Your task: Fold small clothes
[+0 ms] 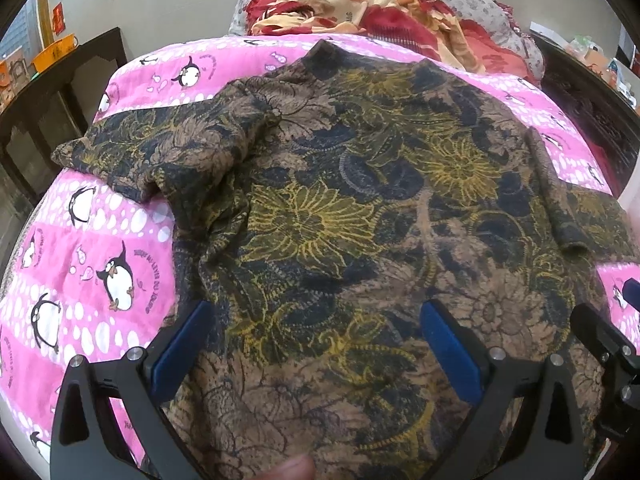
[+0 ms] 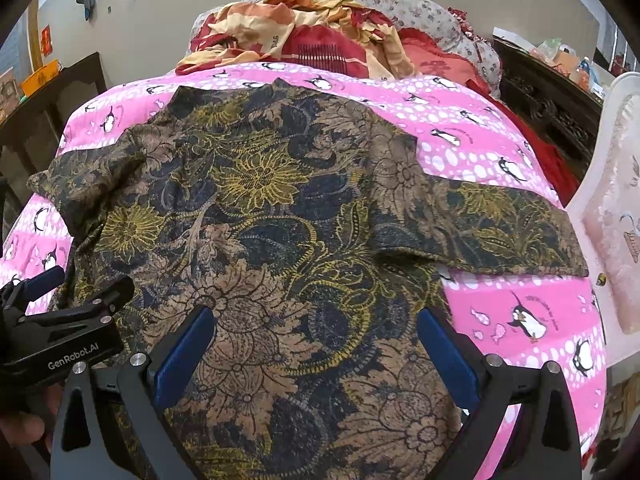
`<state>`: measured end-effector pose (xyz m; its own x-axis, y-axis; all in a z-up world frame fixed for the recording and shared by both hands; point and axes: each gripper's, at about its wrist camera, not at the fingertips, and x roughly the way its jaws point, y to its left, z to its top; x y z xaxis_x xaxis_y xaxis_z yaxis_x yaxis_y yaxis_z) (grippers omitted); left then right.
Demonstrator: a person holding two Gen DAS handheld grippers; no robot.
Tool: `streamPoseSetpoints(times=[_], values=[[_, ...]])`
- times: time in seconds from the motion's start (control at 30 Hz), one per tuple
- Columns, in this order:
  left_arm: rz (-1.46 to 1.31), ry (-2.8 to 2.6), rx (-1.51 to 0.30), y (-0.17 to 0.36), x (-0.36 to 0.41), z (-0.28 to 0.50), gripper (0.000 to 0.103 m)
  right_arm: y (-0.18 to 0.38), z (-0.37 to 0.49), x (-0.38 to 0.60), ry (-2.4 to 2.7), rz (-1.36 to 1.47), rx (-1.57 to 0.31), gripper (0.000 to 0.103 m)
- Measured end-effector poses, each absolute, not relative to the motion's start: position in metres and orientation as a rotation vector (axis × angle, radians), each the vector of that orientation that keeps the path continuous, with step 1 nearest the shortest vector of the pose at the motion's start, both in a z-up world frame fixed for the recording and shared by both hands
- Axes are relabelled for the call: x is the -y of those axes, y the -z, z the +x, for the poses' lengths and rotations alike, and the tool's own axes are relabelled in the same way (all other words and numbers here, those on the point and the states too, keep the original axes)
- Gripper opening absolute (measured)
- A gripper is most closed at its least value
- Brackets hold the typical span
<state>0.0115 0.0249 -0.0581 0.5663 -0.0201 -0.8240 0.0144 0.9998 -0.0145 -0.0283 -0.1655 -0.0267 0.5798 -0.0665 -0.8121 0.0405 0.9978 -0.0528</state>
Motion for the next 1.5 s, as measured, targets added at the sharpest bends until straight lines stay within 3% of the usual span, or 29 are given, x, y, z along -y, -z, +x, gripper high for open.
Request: streamPoseSetpoints(times=[0.7,0.93,1.5], values=[[0.003,0.010,-0.980,0.077,-0.029,0.059,0.103,0.046,0.017,0.162,0.029,-0.043,-0.928,0.103],[-0.001,0.036,-0.964,0.095,-0.028,0.070,0.103,0.094,0.028,0.169,0.005,-0.062,-0.956,0.103],[-0.001,0.024,-0.915,0.100,-0.029,0.059,0.103,0.093,0.027,0.172,-0.008,-0.017,-0.913,0.103]])
